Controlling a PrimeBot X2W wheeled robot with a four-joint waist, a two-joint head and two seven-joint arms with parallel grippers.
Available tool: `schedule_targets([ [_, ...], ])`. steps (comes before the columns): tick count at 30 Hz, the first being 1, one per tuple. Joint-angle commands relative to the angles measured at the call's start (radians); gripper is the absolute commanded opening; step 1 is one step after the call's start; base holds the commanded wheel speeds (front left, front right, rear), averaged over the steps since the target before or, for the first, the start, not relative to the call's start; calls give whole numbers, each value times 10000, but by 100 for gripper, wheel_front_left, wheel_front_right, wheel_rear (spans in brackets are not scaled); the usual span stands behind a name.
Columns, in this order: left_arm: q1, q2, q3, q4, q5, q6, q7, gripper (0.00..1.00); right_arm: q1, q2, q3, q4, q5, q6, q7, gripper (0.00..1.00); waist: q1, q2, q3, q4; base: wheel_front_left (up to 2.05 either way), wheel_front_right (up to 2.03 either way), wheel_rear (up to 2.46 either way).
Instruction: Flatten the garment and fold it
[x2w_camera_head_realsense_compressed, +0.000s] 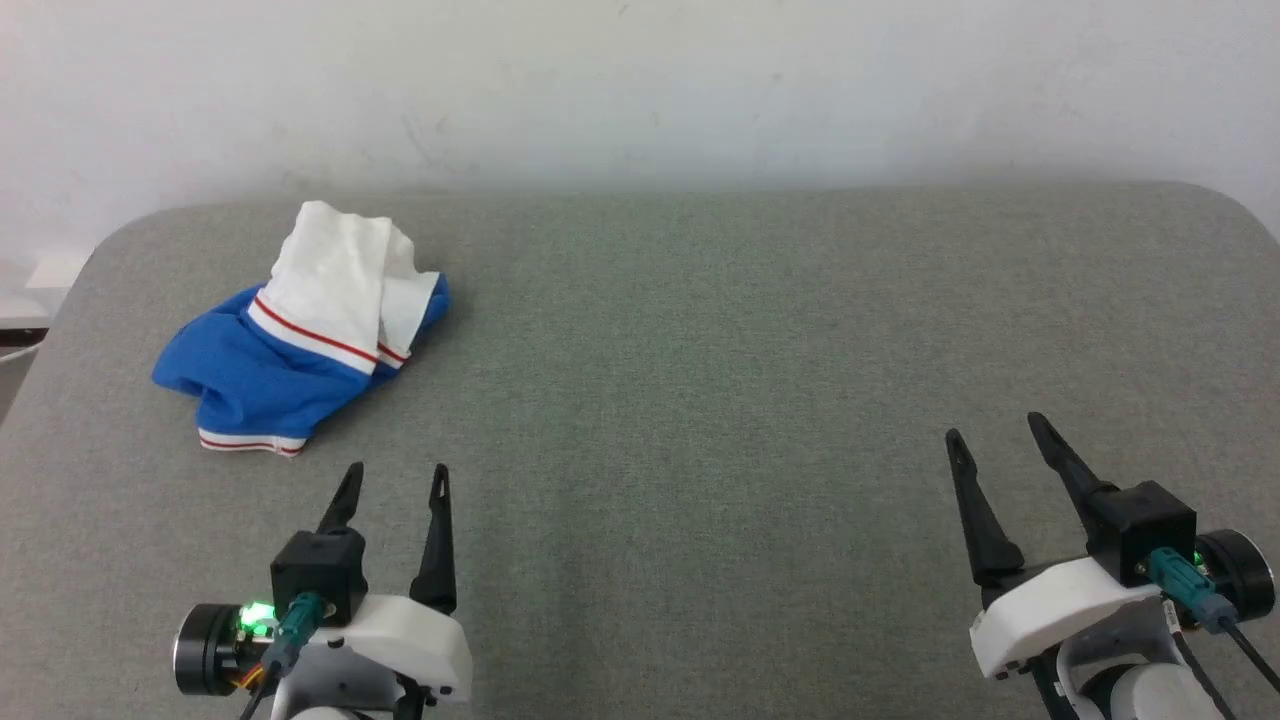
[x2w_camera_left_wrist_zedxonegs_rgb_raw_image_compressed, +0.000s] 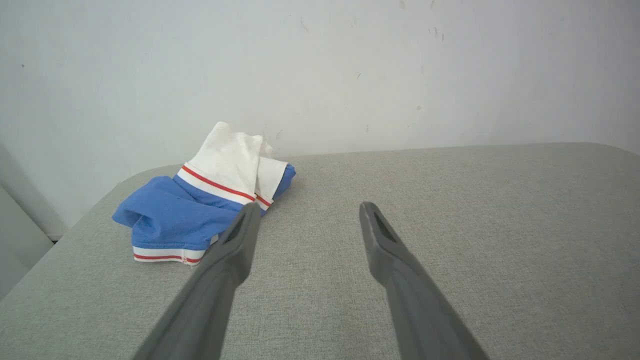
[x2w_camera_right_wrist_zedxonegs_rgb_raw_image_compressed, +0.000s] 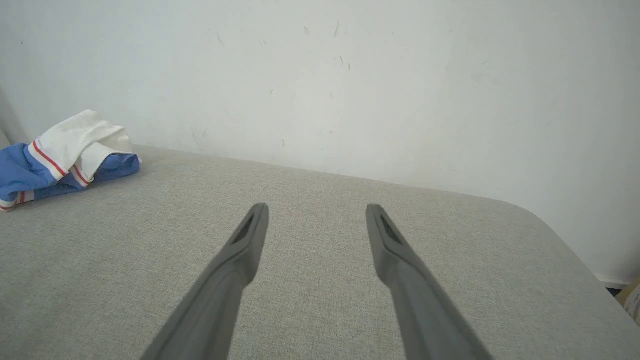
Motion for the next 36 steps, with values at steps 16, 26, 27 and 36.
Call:
schedule_targets([
  [16,4,143,-225,46,30,259,-410,100,79,12,147,-49,-178,-7,-395,100,0,0,5,735,0,0,0],
  [26,38,205,-386,86,9,355,-620,100,104,15,257,-14,-293,-8,-604,100,0,0,-4,1297,0,0,0],
  [27,40,210,-401,88,6,366,-641,100,103,15,271,-5,-312,-8,-625,100,0,0,-2,1353,0,0,0],
  [36,36,234,-551,108,-17,475,-828,100,118,18,320,18,-357,-10,-812,100,0,0,17,1899,0,0,0],
])
